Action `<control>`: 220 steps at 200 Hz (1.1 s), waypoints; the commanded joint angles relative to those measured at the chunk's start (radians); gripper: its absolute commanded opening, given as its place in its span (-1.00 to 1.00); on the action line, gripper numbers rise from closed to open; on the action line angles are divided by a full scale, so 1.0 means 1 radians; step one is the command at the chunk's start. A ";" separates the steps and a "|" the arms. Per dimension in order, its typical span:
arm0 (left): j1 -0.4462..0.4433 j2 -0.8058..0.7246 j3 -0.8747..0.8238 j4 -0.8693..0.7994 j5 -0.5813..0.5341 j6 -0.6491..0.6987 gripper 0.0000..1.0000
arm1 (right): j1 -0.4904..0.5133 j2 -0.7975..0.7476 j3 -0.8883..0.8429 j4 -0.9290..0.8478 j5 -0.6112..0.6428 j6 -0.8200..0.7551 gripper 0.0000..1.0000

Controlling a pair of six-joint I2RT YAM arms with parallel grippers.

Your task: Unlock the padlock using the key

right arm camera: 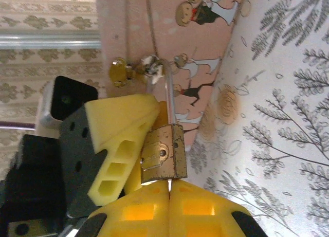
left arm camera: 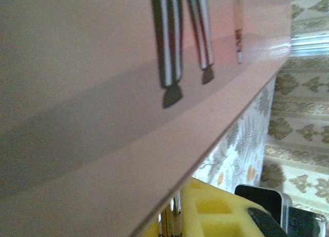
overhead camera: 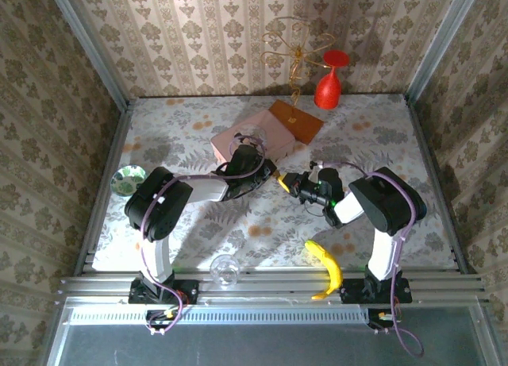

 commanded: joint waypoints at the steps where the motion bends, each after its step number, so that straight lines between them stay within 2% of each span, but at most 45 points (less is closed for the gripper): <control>1: -0.058 -0.021 -0.008 0.121 0.187 -0.044 -1.00 | -0.002 -0.043 0.049 0.108 0.043 0.052 -1.00; 4: -0.059 -0.020 -0.008 0.125 0.188 -0.048 -1.00 | -0.002 -0.039 0.052 0.104 0.039 0.052 -1.00; 17: -0.058 -0.022 -0.008 0.118 0.185 -0.056 -1.00 | -0.003 -0.023 0.056 0.103 0.027 0.053 -0.55; 30: -0.057 -0.024 -0.006 0.091 0.176 -0.056 -1.00 | -0.003 -0.010 0.046 0.076 0.022 0.041 -0.30; 80: -0.050 -0.018 -0.022 0.037 0.132 -0.058 -1.00 | -0.008 -0.056 -0.004 -0.115 0.041 -0.089 -0.08; 96: -0.047 -0.019 -0.024 0.025 0.128 -0.062 -1.00 | -0.007 -0.124 -0.008 -0.235 0.059 -0.152 -0.06; 119: -0.046 -0.028 -0.013 -0.001 0.127 -0.053 -1.00 | -0.006 -0.268 0.011 -0.518 0.108 -0.294 -0.01; 150: -0.041 -0.034 -0.008 -0.023 0.121 -0.056 -1.00 | 0.003 -0.477 0.060 -0.938 0.265 -0.508 0.00; 168: -0.036 -0.037 -0.008 -0.024 0.126 -0.065 -1.00 | 0.023 -0.578 0.101 -1.123 0.357 -0.664 -0.08; 192: -0.032 -0.043 0.002 -0.057 0.143 -0.068 -1.00 | 0.128 -0.607 0.207 -1.341 0.540 -0.880 -0.28; 220: -0.027 -0.052 0.012 -0.094 0.157 -0.065 -1.00 | 0.232 -0.540 0.318 -1.451 0.646 -1.070 -0.37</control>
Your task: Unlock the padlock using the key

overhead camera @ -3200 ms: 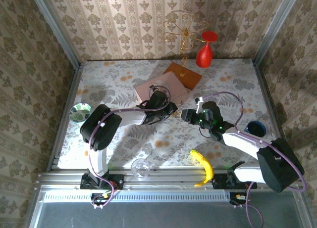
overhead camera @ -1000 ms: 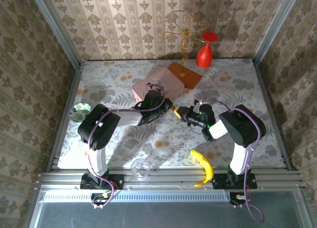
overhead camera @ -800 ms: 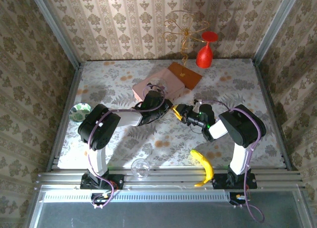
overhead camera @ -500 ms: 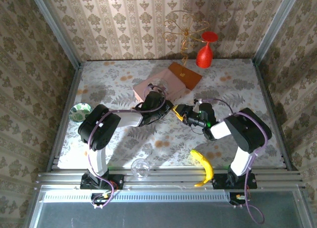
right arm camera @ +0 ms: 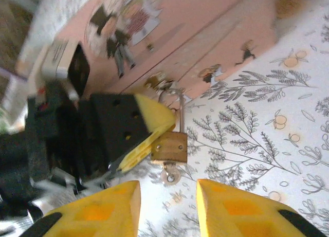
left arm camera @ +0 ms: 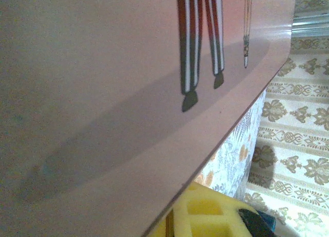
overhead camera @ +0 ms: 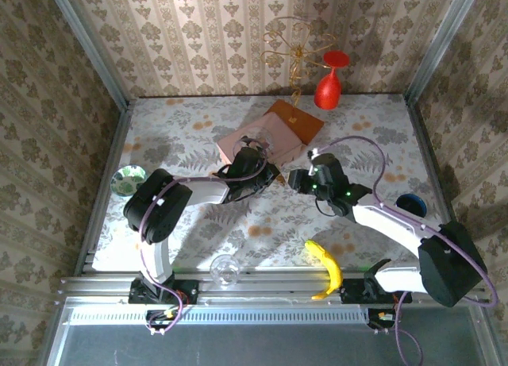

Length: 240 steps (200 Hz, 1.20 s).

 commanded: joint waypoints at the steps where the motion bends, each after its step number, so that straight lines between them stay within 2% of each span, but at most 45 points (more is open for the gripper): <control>1: -0.002 -0.031 0.023 -0.060 0.100 -0.029 -1.00 | 0.073 0.052 0.086 -0.238 0.185 -0.264 -0.37; 23: 0.001 -0.039 0.021 -0.074 0.099 -0.028 -1.00 | 0.125 0.134 0.150 -0.285 0.250 -0.354 -0.39; 64: 0.004 -0.037 0.023 -0.078 0.108 -0.033 -1.00 | 0.158 0.222 0.209 -0.301 0.257 -0.417 -0.36; 151: 0.007 -0.026 0.039 -0.094 0.124 -0.033 -1.00 | 0.184 0.313 0.286 -0.307 0.285 -0.457 -0.27; 240: 0.005 -0.027 0.042 -0.097 0.127 -0.033 -1.00 | 0.185 0.353 0.298 -0.278 0.321 -0.460 -0.37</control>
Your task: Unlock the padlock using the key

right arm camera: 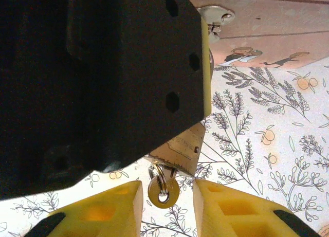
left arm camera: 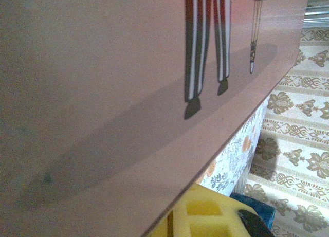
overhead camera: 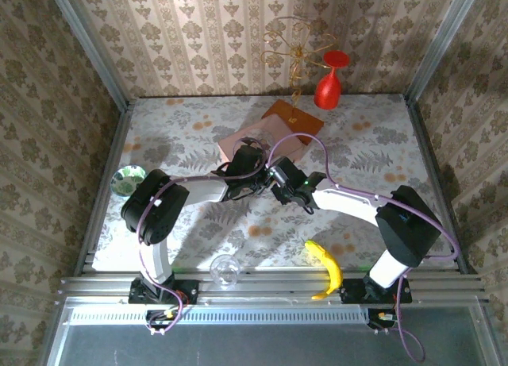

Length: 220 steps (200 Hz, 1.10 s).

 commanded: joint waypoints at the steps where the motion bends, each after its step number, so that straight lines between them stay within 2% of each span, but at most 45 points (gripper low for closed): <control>1: -0.004 -0.012 0.022 -0.018 0.083 -0.028 -1.00 | 0.006 0.010 0.028 0.006 0.042 -0.011 -0.37; 92: -0.007 -0.005 0.020 -0.014 0.100 -0.033 -1.00 | 0.004 0.020 0.024 0.065 0.027 0.014 -0.72; 105: -0.007 -0.006 0.017 -0.011 0.100 -0.033 -1.00 | -0.007 0.016 0.016 0.083 0.002 0.030 -0.86; 127: -0.006 -0.008 0.011 -0.011 0.102 -0.031 -1.00 | -0.056 -0.002 -0.018 0.133 -0.116 0.095 -1.00; 175: -0.008 -0.014 0.005 -0.006 0.103 -0.023 -1.00 | -0.255 -0.024 -0.168 0.410 -0.584 0.360 -1.00; 220: -0.008 -0.014 -0.003 0.011 0.104 -0.025 -1.00 | -0.374 0.064 -0.248 0.699 -0.851 0.601 -1.00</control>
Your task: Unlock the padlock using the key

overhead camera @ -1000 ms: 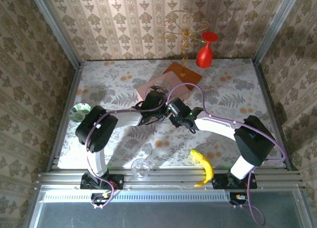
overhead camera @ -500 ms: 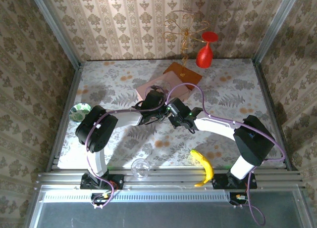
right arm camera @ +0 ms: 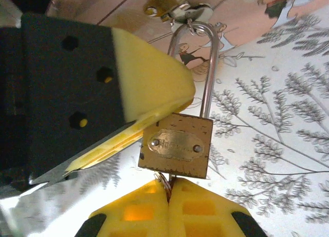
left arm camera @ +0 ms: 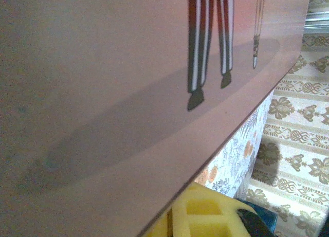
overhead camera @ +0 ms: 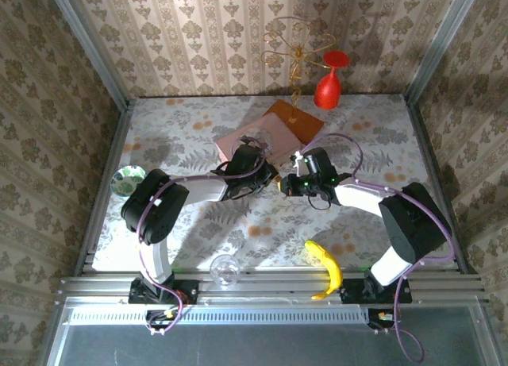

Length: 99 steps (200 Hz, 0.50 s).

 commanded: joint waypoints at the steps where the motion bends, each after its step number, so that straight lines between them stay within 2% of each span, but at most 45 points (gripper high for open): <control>1: -0.016 -0.014 -0.007 0.017 0.120 -0.030 -1.00 | -0.068 0.076 -0.035 0.280 -0.131 0.209 -1.00; 48: -0.015 -0.018 -0.017 0.032 0.120 -0.033 -1.00 | -0.130 0.175 -0.096 0.595 -0.233 0.462 -1.00; 99: -0.015 -0.019 -0.037 0.067 0.120 -0.046 -1.00 | -0.173 0.313 -0.161 0.946 -0.256 0.733 -1.00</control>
